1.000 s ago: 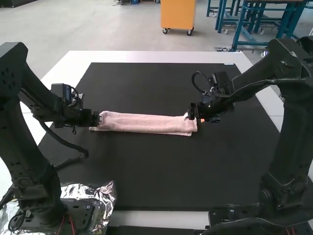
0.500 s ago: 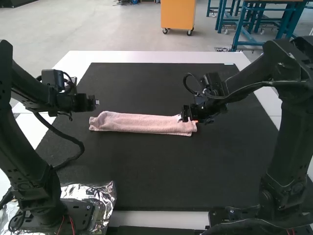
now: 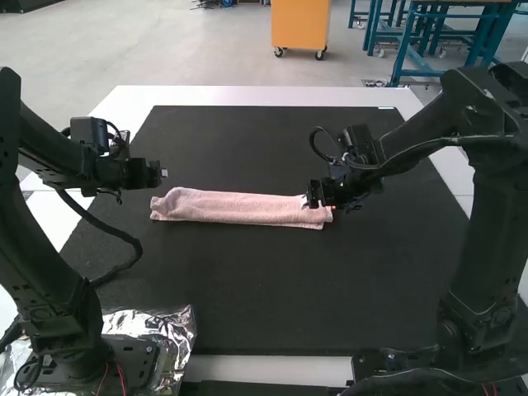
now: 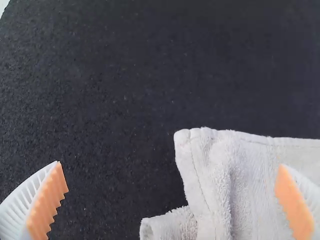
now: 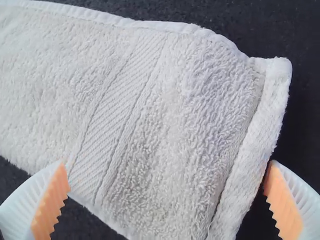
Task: Fold the towel.
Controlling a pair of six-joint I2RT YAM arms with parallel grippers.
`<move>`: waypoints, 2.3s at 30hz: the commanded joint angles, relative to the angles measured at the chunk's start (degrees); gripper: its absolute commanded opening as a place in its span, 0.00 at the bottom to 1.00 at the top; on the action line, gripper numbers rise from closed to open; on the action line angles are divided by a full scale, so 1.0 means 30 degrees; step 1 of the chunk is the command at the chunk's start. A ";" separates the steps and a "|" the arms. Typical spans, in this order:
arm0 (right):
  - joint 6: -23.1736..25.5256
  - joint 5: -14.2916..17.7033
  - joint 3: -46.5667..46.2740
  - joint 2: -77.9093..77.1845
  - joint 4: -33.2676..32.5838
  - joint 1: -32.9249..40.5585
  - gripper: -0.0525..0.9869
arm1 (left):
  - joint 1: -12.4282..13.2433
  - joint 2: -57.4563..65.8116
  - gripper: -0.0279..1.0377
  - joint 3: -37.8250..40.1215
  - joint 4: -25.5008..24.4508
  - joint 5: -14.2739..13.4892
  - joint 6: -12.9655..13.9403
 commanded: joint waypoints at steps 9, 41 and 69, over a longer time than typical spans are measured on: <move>-0.0718 0.0104 -0.1740 0.1729 0.2413 0.0210 0.03 | 0.0171 -0.0998 0.94 0.0348 -0.0221 0.0253 -0.0121; 0.2299 -0.1215 0.3533 -0.0234 0.0860 0.5073 0.02 | 0.1606 -0.1642 0.94 0.0377 0.0365 0.0165 -0.0063; 0.2036 -0.1039 1.3201 0.7295 -0.1015 0.9145 0.66 | 0.3510 -0.2257 0.94 -0.1791 0.1009 0.0956 0.1431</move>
